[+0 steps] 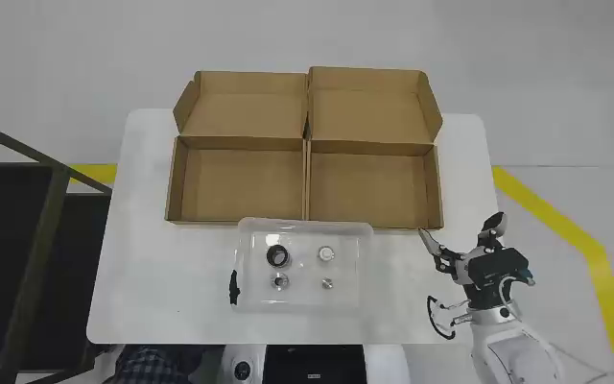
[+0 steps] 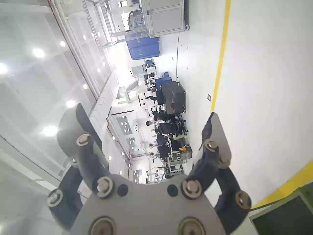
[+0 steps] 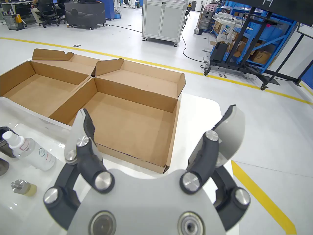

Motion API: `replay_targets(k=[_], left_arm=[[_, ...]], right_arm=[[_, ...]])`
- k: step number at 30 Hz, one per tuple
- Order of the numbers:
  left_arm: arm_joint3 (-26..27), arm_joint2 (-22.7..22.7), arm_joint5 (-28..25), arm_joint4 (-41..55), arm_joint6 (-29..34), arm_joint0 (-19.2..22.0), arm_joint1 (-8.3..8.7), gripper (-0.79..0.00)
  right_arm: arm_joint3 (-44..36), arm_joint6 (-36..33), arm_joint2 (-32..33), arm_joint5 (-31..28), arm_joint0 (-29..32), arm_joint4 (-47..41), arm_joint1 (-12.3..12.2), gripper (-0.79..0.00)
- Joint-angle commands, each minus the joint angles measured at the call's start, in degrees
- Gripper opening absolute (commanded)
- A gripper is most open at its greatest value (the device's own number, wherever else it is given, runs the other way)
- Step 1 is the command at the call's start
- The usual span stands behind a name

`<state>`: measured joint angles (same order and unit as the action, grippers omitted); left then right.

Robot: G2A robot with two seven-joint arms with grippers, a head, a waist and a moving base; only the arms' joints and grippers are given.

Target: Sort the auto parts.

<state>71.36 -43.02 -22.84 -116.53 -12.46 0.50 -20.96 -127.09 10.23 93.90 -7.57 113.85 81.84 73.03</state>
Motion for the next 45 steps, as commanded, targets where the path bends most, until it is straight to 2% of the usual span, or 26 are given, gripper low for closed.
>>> replay_targets(k=[1,22,29,36,40,45], left_arm=[[0.00,0.00,0.00,0.00,0.00,0.00,0.00,0.000],[0.00,0.00,0.00,0.00,0.00,0.00,0.00,0.000],[0.00,0.00,0.00,0.00,0.00,0.00,0.00,0.000],[0.00,0.00,0.00,0.00,0.00,0.00,0.00,0.000],[0.00,0.00,0.00,0.00,0.00,0.00,0.00,0.000],[0.00,0.00,0.00,0.00,0.00,0.00,0.00,0.000]], right_arm=[[0.00,0.00,0.00,0.00,0.00,0.00,0.00,0.000],[0.00,0.00,0.00,0.00,0.00,0.00,0.00,0.000],[-3.43,-6.05,-2.76,-11.10,-2.83,5.05,-0.79,0.000],[-5.94,-13.74,-10.22,-21.99,-6.13,10.28,-1.46,0.000],[-5.15,-18.11,-15.94,-25.23,-9.52,11.95,-1.51,0.000],[-1.70,-23.03,-21.38,-25.75,-14.25,11.56,-1.26,0.000]])
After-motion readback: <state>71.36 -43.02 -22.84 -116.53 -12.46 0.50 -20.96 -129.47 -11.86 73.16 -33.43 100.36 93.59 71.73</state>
